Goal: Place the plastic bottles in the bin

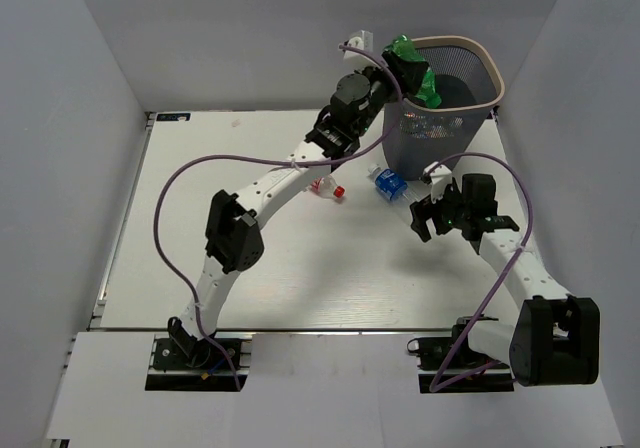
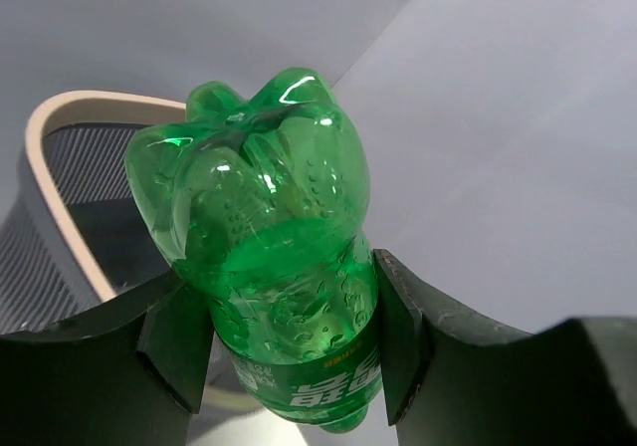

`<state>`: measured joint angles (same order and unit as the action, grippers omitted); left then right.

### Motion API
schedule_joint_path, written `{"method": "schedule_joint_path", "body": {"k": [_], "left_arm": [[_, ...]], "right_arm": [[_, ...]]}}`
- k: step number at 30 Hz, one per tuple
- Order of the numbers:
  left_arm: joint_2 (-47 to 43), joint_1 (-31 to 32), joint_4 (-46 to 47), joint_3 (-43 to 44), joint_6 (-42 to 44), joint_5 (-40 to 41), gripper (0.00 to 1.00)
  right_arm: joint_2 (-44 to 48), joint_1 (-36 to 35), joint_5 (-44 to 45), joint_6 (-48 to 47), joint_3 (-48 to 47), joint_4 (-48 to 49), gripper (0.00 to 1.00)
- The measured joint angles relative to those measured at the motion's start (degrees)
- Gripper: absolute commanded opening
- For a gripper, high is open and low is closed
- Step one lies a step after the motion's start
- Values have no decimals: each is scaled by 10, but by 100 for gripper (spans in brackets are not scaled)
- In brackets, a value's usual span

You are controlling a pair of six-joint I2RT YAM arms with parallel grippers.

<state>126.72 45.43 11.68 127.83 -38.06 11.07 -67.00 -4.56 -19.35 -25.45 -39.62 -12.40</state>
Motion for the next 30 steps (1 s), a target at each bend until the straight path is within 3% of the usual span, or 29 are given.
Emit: {"method": "schedule_joint_path", "body": {"k": [1, 3, 7, 8, 11, 13, 20, 24, 26, 30], "left_arm": [[16, 0, 9, 12, -3, 0, 36], [40, 0, 22, 28, -6, 8, 36], [80, -1, 25, 61, -1, 34, 47], [87, -2, 24, 66, 2, 41, 62], [109, -3, 25, 94, 14, 60, 86], [115, -3, 25, 101, 22, 69, 96], [112, -4, 26, 103, 40, 85, 100], [80, -4, 17, 59, 67, 90, 100], [43, -4, 2, 14, 88, 96, 100], [-112, -3, -29, -169, 125, 129, 100]], "right_arm": [[0, 0, 0, 1, 5, 2, 90], [0, 0, 0, 4, 16, 4, 90], [1, 0, 2, 12, 24, 5, 90], [1, 0, 2, 15, 24, 6, 90], [2, 0, 2, 24, 24, 10, 90], [2, 0, 2, 28, 26, 13, 90], [-10, 0, -1, 39, 31, 29, 90], [-56, 0, -6, 40, 20, 35, 90], [-83, -1, -3, 41, 8, 43, 90], [-130, -4, 7, 42, -19, 70, 90]]}}
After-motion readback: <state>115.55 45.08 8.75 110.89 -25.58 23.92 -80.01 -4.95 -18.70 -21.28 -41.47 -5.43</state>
